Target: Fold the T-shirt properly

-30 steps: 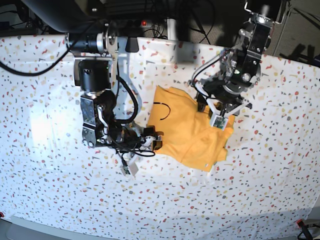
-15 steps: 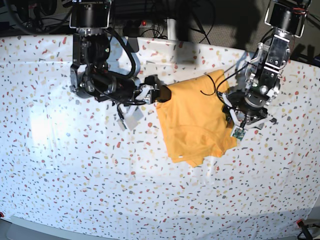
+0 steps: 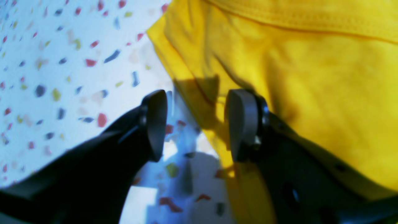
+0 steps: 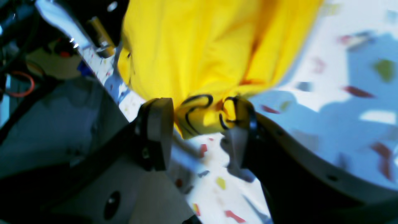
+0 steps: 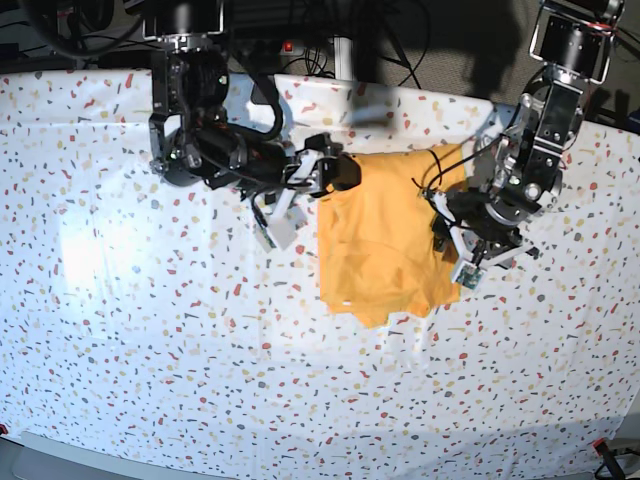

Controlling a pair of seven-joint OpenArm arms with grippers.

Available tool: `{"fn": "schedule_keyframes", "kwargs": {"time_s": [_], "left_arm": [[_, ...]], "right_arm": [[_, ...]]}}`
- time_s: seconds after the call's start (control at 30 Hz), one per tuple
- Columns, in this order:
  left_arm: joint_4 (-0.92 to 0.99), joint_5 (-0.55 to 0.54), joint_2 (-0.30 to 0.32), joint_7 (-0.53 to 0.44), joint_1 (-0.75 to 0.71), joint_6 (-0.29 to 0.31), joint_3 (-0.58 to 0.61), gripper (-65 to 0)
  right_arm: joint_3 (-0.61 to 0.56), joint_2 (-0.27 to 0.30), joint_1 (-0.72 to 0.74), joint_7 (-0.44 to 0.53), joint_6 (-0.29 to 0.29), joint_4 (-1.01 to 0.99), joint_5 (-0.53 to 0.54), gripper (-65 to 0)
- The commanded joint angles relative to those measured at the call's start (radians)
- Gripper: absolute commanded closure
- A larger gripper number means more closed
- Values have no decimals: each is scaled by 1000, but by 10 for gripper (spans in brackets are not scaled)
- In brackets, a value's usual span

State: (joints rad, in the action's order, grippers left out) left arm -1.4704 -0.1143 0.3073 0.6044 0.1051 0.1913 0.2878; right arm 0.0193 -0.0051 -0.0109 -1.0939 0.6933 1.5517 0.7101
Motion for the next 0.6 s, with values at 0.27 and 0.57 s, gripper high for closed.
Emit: {"fn": "schedule_keyframes", "kwargs": {"time_s": [0.27,0.57], "left_arm": [[-17,-18,22,58,69,-72,-5,-305],[-17,-47,102,76,51,-165,-7,-305]], "right_arm": [[-30,-3,46,39,5,20,-25,-288],[133,-2,69,80,5,21,-48,-288]]}}
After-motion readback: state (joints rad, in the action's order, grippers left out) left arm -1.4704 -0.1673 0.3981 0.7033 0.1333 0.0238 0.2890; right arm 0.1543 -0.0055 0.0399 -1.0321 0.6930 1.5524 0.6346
